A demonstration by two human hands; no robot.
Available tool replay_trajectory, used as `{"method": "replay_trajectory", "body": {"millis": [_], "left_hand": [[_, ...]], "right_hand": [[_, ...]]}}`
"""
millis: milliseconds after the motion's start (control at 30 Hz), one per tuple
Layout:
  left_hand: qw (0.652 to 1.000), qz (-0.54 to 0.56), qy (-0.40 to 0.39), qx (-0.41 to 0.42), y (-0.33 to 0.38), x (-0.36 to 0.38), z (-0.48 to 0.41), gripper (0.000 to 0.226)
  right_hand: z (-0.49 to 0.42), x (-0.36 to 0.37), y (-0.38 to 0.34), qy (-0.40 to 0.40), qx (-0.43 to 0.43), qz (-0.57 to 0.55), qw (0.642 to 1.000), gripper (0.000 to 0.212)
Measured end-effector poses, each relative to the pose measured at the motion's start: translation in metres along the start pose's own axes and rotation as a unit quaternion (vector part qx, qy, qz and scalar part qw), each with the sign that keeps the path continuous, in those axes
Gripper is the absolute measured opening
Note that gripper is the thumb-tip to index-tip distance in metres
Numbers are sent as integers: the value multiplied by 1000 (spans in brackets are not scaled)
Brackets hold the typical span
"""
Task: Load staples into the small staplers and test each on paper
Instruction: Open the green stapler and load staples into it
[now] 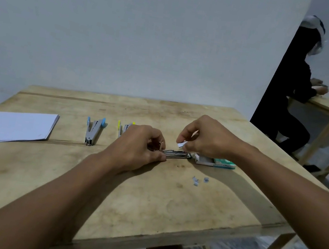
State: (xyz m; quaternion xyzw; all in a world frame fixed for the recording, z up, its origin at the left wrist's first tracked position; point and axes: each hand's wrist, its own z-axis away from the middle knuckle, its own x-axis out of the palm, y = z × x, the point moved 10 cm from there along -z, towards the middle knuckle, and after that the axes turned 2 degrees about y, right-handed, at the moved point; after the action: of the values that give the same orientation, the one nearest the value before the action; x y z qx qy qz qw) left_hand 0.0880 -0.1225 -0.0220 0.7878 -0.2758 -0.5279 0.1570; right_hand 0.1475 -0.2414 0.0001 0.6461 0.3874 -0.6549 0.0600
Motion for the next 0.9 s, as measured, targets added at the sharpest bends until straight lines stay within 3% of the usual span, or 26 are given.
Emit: {"method": "replay_trajectory", "body": {"millis": [600, 800, 900], "left_hand": [[999, 35, -12, -28, -9, 4, -2, 20], [999, 38, -19, -35, -10, 5, -1, 24], [998, 39, -20, -39, -10, 5, -1, 25]], "right_hand": [[-11, 24, -24, -69, -51, 61, 994, 15], [-10, 25, -23, -66, -52, 53, 995, 31], [-10, 21, -20, -60, -49, 46, 996, 29]]}}
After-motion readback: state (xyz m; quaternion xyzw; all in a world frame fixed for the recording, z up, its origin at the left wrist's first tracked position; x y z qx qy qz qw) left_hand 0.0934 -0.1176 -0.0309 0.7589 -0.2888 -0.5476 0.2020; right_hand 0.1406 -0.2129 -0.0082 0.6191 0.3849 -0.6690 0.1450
